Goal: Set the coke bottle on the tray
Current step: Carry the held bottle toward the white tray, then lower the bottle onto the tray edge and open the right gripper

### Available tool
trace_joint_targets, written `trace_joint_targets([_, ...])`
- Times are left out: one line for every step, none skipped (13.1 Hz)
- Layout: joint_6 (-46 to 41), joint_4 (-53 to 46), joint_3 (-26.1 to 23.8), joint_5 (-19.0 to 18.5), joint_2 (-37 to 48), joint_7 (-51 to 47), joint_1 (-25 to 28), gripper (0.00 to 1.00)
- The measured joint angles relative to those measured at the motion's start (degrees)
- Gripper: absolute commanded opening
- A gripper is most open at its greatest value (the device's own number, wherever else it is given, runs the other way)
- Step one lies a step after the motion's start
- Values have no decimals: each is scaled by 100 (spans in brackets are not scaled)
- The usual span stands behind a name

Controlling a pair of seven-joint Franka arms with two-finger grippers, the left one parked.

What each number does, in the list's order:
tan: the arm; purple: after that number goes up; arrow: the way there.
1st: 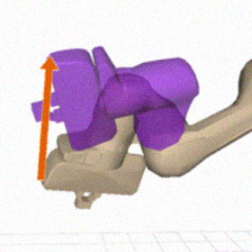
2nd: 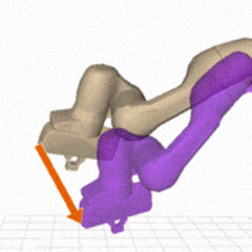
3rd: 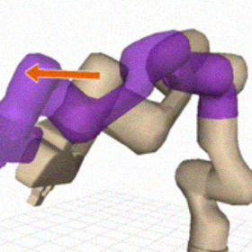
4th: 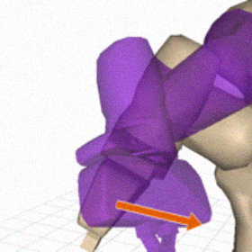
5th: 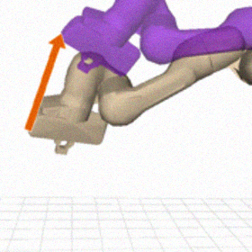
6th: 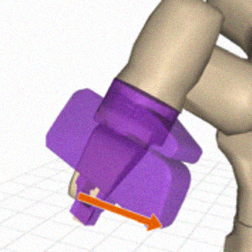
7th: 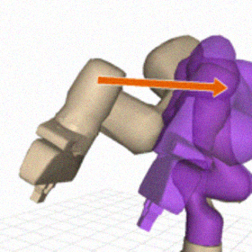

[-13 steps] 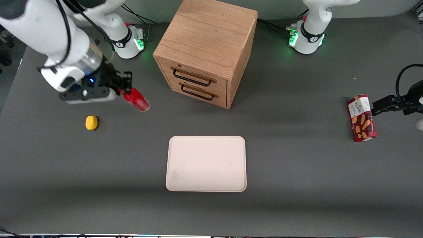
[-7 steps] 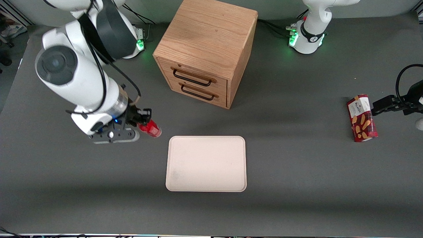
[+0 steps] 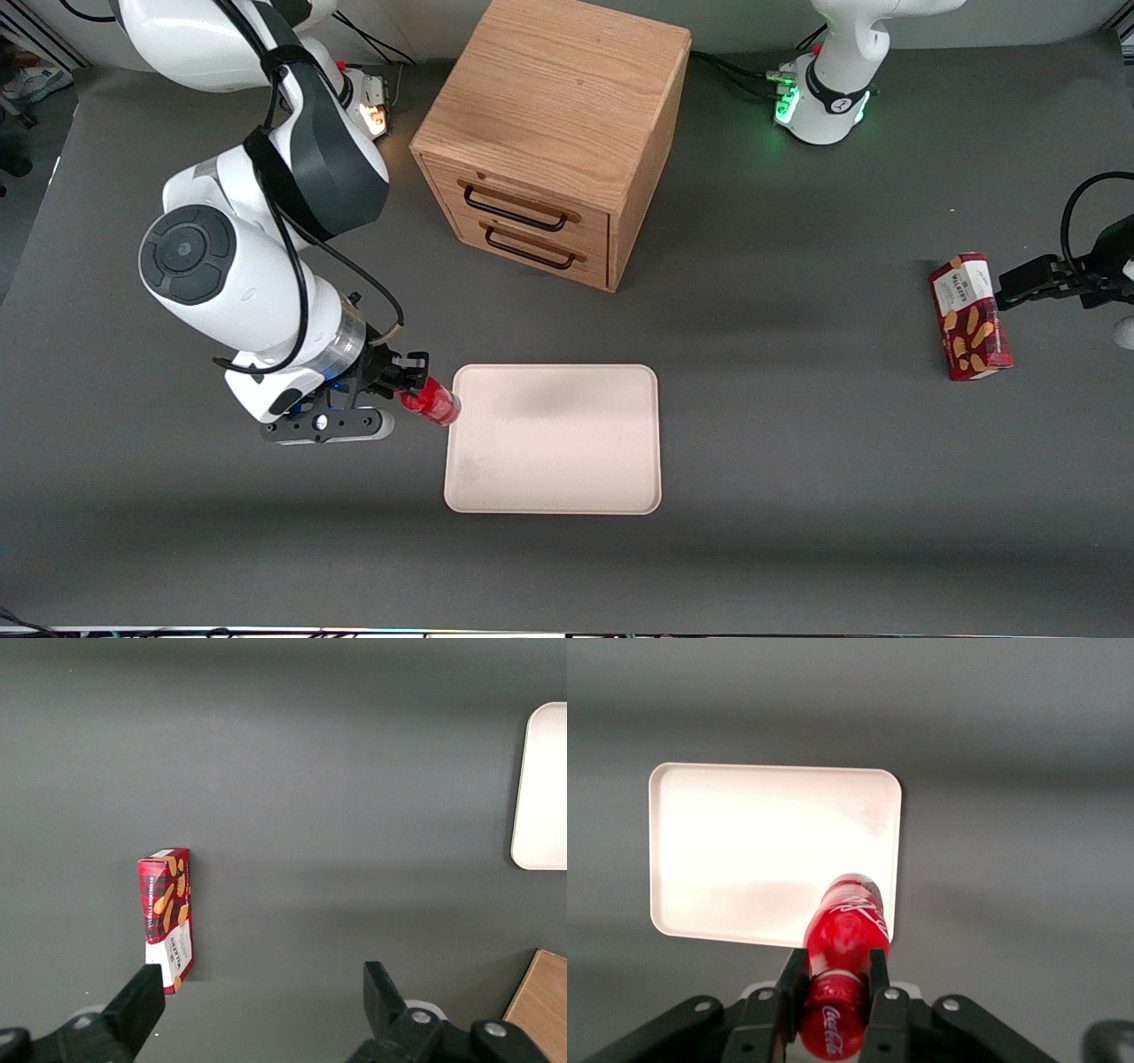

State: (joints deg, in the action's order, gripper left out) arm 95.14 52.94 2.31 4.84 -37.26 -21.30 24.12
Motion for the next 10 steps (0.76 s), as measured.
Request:
trace_joint_targets([69,-4,0,0,-22,0,0,0])
trace_joint_targets([89,-6,0,0,-63,0,-1,0])
trace_joint_targets([113,-6,0,-1,-114,0,-2,0])
trace_joint_targets([142,-8,0,-21,-172,0,-2,0])
trace_joint_targets([155,-9,-2,-69,-235,0,-1,0])
trace_joint_targets([177,-9,-6,-107,-307,0,1,0])
trace_joint_targets([255,-7,-10,-119,-383,0,5,0])
trace_joint_targets([359,-5,-16,-125,-473,0,7,0])
trace_joint_targets([468,-2,-23,-128,-575,0,8,0])
trace_joint_targets([583,0,-29,-128,-683,0,8,0])
